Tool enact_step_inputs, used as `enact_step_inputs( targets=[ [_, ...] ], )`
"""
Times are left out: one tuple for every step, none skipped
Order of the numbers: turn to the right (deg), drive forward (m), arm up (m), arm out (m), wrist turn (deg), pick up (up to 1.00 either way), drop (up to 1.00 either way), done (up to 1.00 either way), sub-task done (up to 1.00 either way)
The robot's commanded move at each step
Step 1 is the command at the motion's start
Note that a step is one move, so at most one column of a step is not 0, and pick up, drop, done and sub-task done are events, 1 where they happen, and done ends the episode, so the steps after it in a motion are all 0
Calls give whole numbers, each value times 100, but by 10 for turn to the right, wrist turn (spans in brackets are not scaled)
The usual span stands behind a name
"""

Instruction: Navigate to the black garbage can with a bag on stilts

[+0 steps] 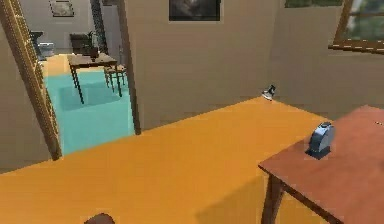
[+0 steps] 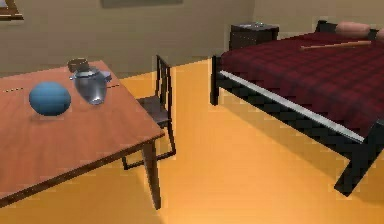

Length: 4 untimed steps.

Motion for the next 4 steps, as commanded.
enact_step_inputs(
  targets=[
    [-30, 0, 0, 0, 0, 0, 0, 0, 0],
    [0, 95, 0, 0, 0, 0, 0, 0, 0],
    [-360, 0, 0, 0, 0, 0, 0, 0, 0],
    [0, 5, 0, 0, 0, 0, 0, 0, 0]
  ],
)
